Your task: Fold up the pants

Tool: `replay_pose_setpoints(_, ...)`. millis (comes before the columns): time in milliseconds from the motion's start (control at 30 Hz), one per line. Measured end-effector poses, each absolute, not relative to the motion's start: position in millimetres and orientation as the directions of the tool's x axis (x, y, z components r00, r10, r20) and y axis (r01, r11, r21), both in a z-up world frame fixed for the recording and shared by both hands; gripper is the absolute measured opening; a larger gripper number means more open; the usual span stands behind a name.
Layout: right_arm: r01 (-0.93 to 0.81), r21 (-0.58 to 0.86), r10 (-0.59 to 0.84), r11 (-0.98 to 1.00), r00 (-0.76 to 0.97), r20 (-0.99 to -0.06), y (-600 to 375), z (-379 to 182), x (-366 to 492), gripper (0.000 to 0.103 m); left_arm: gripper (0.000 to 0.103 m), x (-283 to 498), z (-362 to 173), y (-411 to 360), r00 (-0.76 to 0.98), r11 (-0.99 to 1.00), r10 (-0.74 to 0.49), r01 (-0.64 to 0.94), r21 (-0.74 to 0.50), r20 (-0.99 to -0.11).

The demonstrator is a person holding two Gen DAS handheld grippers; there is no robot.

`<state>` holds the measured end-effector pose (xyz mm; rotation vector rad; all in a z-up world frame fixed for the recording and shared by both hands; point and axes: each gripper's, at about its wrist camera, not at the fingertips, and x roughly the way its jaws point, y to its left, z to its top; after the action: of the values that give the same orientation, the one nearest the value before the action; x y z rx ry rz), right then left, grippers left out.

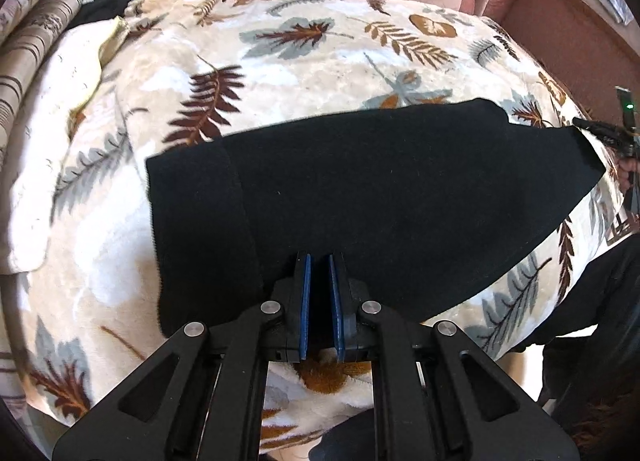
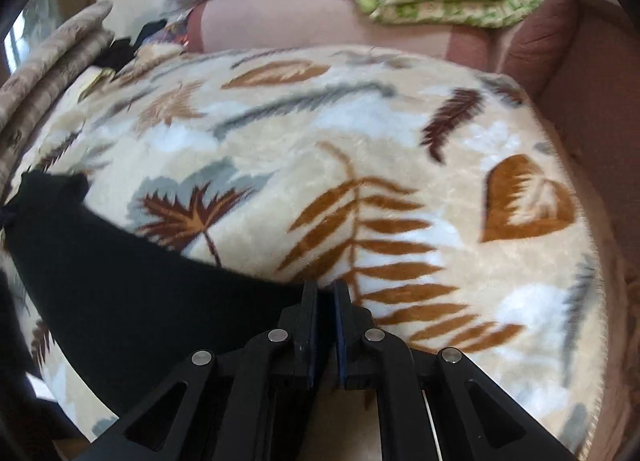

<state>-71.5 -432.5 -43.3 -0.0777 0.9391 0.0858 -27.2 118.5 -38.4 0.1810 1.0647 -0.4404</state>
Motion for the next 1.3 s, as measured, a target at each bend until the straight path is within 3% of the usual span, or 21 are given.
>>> replay_pose_setpoints(67,-0.151,0.001,0.1,0.989,0.651,-0.753,-426.6,-24.5,-84.8,0.005,0.009,-28.1,-26.3,117.3,0.449,0.901,-0.228,0.433,-0.013,-0.864)
replay_pose_setpoints(133,-0.285,0.091,0.265,0.954,0.666,-0.698,-411.0,-9.8,-98.1,0.005,0.009,-24.4,-9.2,114.8,0.483,0.898,-0.249,0.439,-0.013,-0.839)
replay_pose_setpoints(200,-0.386,0.077,0.324,0.919,0.632,-0.704,-387.3,-10.1,-102.5,0.007,0.009,-16.2,-0.9,110.9,0.506,0.901,-0.257,0.433,-0.015,-0.824)
replay_pose_setpoints(233,-0.432,0.062,0.332,0.9,0.587,-0.738,-372.6,-18.5,-99.2,0.007,0.015,-8.6,-0.7,108.7,0.51,0.907,-0.252,0.421,-0.016,-0.822)
replay_pose_setpoints(267,-0.446,0.047,0.319,0.894,0.558,-0.766,-365.6,-26.6,-96.5,0.007,0.03,1.9,-5.6,107.1,0.504,0.916,-0.243,0.4,-0.026,-0.829)
replay_pose_setpoints(333,-0.45,-0.041,0.199,0.892,0.474,-0.858,-352.6,-56.3,-84.3,0.007,0.039,21.7,-30.0,106.2,0.445,0.932,-0.196,0.362,-0.025,-0.874)
replay_pose_setpoints(367,-0.453,-0.057,0.193,0.89,0.488,-0.851,-351.4,-57.9,-83.6,0.007,0.039,33.2,-51.5,109.7,0.382,0.941,-0.168,0.337,-0.032,-0.909)
replay_pose_setpoints(500,-0.387,-0.037,0.193,0.921,0.537,-0.821,-350.6,-38.0,-79.5,0.007,0.039,39.0,-43.1,117.1,0.405,0.953,-0.21,0.287,-0.094,-0.89)
replay_pose_setpoints(633,-0.559,0.116,0.461,0.821,0.53,-0.712,-313.6,-7.2,-90.5,0.009,0.039,30.9,-9.0,84.9,0.467,0.928,-0.295,0.348,-0.133,-0.833)
replay_pose_setpoints(700,-0.659,0.136,0.528,0.74,0.443,-0.724,-284.1,-10.3,-96.0,0.009,0.041,21.0,5.5,40.0,0.45,0.874,-0.384,0.458,-0.161,-0.806)
replay_pose_setpoints(833,-0.713,0.026,0.361,0.701,0.323,-0.875,-244.1,-57.3,-97.0,0.009,0.041,18.4,-6.1,-40.5,0.327,0.782,-0.468,0.585,-0.213,-0.821)
replay_pose_setpoints(1000,-0.699,0.06,0.405,0.712,0.34,-0.849,-249.9,-55.0,-95.7,0.01,0.041,40.4,-56.1,-94.3,0.226,0.786,-0.437,0.567,-0.247,-0.87)
replay_pose_setpoints(1300,-0.7,0.025,0.387,0.714,0.365,-0.847,-251.0,-56.6,-102.1,0.011,0.041,41.4,-54.7,-82.4,0.287,0.791,-0.525,0.511,-0.336,-0.801)
